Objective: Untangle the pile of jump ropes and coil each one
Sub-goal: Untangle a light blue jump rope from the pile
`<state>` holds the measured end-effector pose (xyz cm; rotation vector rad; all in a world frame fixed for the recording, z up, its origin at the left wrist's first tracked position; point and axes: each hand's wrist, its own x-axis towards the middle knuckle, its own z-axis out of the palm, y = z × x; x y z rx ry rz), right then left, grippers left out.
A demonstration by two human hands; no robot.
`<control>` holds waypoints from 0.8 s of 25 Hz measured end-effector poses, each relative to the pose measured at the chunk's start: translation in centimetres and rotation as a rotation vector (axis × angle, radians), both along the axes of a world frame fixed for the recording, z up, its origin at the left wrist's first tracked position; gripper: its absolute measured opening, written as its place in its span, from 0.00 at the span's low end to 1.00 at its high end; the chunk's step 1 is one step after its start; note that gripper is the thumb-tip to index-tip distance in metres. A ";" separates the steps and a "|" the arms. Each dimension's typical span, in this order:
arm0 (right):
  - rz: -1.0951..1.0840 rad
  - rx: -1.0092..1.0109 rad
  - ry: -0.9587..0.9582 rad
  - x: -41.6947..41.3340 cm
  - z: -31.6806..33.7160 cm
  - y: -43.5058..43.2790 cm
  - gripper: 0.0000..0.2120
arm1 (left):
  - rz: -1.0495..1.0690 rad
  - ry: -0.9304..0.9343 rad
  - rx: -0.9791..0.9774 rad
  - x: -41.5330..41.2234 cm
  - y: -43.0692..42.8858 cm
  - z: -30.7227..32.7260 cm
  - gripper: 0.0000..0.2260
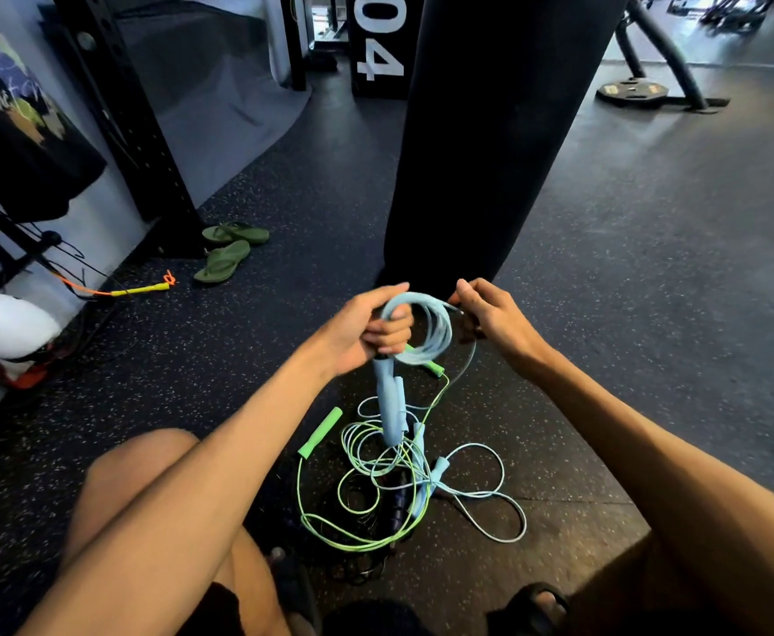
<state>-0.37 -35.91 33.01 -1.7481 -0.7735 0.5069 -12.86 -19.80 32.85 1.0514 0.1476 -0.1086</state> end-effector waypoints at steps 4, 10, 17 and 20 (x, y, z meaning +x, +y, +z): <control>0.059 -0.106 0.137 0.1 -1.1 0.0 0.17 | 0.172 -0.148 -0.253 0.0 1.7 0.5 0.17; 0.305 -0.430 0.184 -0.5 -2.7 -0.7 0.10 | 0.520 -0.180 -0.314 0.1 3.0 0.9 0.15; 0.520 -0.526 0.124 -1.5 -3.8 -0.6 0.06 | 0.829 -0.104 0.080 0.4 3.8 0.1 0.13; 0.565 -0.449 0.112 -1.7 -3.2 -0.4 0.06 | 0.835 -0.122 0.560 0.7 3.5 -1.2 0.12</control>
